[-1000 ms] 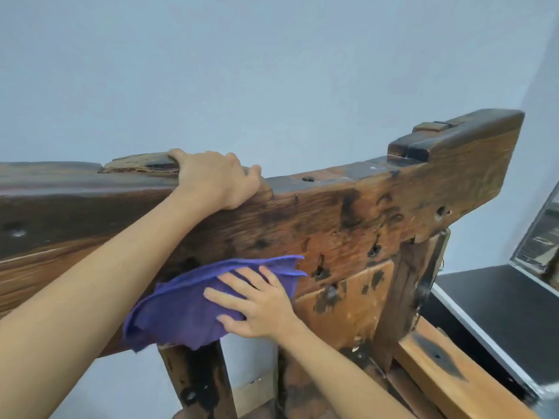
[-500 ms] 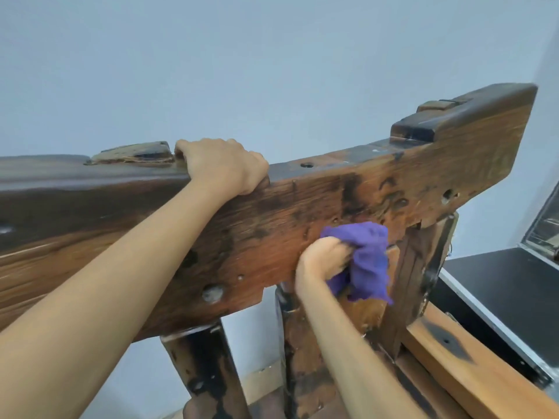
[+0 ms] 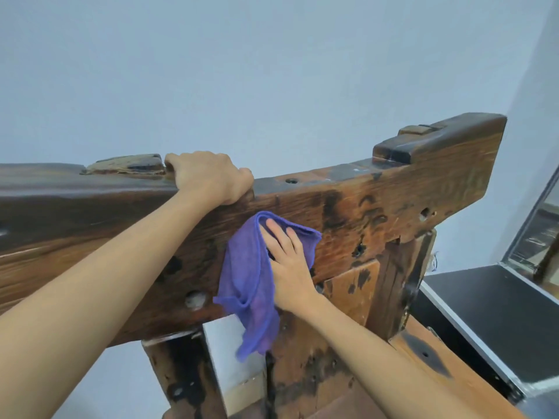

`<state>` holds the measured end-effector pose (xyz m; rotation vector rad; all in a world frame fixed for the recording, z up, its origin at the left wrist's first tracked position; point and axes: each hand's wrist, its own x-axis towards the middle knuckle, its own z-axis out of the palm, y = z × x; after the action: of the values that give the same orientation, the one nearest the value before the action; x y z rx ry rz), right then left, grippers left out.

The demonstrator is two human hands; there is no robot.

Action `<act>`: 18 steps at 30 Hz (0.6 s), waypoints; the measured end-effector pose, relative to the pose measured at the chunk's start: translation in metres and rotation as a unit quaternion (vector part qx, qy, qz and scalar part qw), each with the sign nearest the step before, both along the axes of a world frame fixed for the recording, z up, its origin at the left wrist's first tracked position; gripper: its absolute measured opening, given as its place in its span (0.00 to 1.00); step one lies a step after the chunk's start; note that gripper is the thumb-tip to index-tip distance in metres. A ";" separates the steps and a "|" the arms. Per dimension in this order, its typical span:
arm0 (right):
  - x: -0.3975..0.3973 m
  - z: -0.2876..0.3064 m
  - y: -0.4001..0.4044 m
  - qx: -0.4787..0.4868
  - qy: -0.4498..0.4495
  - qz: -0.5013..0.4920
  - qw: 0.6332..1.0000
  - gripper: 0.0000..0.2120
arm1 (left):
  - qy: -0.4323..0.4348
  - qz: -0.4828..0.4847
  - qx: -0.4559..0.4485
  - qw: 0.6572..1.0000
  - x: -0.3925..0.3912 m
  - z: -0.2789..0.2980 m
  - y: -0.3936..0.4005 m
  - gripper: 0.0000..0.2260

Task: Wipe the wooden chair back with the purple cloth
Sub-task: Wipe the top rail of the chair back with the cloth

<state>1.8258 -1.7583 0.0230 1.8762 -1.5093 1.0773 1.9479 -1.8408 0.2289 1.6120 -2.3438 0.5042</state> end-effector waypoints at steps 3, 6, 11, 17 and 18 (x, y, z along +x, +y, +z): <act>-0.004 0.014 0.012 -0.011 0.042 0.028 0.999 0.17 | 0.002 -0.011 -0.014 1.000 0.002 -0.004 0.002 0.22; -0.021 0.028 0.022 0.026 0.079 0.066 0.994 0.14 | 0.032 -0.003 -0.023 0.999 0.000 -0.005 0.007 0.23; -0.029 0.040 0.025 0.016 0.072 0.086 0.994 0.15 | 0.182 -0.237 -0.187 0.936 0.016 -0.024 0.052 0.10; -0.017 0.054 0.029 0.024 -0.035 0.077 0.996 0.24 | 0.279 -0.237 -0.019 0.930 0.028 -0.099 0.123 0.19; -0.014 0.056 0.033 0.033 -0.054 0.077 0.995 0.25 | 0.321 -0.227 0.013 0.919 0.026 -0.106 0.127 0.23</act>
<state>1.8113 -1.7257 0.0788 2.0367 -1.4956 1.2291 1.9736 -1.7143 0.1231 0.9677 -2.0856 -0.1449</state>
